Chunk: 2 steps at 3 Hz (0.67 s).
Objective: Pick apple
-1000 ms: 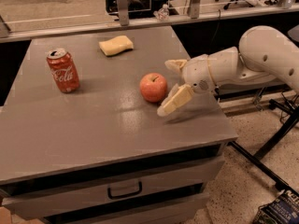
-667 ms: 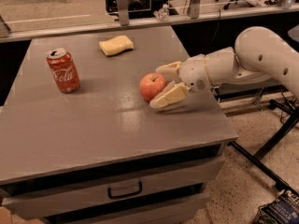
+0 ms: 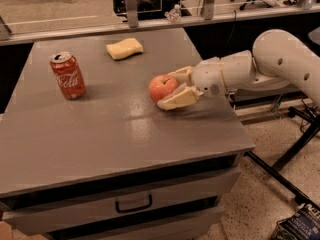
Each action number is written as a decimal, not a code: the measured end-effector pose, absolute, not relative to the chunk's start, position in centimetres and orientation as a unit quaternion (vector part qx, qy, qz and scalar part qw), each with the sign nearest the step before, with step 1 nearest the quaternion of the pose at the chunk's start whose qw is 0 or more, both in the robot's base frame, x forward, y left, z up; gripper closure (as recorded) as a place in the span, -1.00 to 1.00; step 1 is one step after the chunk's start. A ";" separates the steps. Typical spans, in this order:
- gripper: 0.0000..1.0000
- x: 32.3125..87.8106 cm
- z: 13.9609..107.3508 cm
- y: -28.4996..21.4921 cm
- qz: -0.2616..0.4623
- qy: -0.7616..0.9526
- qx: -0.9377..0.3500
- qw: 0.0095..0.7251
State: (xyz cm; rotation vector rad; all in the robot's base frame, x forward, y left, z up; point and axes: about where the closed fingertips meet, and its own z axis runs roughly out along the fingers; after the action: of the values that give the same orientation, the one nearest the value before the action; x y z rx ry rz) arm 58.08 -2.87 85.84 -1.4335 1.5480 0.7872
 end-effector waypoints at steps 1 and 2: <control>1.00 57.5 89.0 -2.1 0.315 0.594 -0.594 0.442; 1.00 57.0 91.8 -1.5 0.316 0.574 -0.603 0.455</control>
Offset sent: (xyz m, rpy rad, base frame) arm -0.0153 0.0162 0.0914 0.0555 -0.1324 0.0924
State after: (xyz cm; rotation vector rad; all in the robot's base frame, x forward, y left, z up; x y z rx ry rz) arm 57.01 -1.47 91.82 -1.4877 1.4171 0.7788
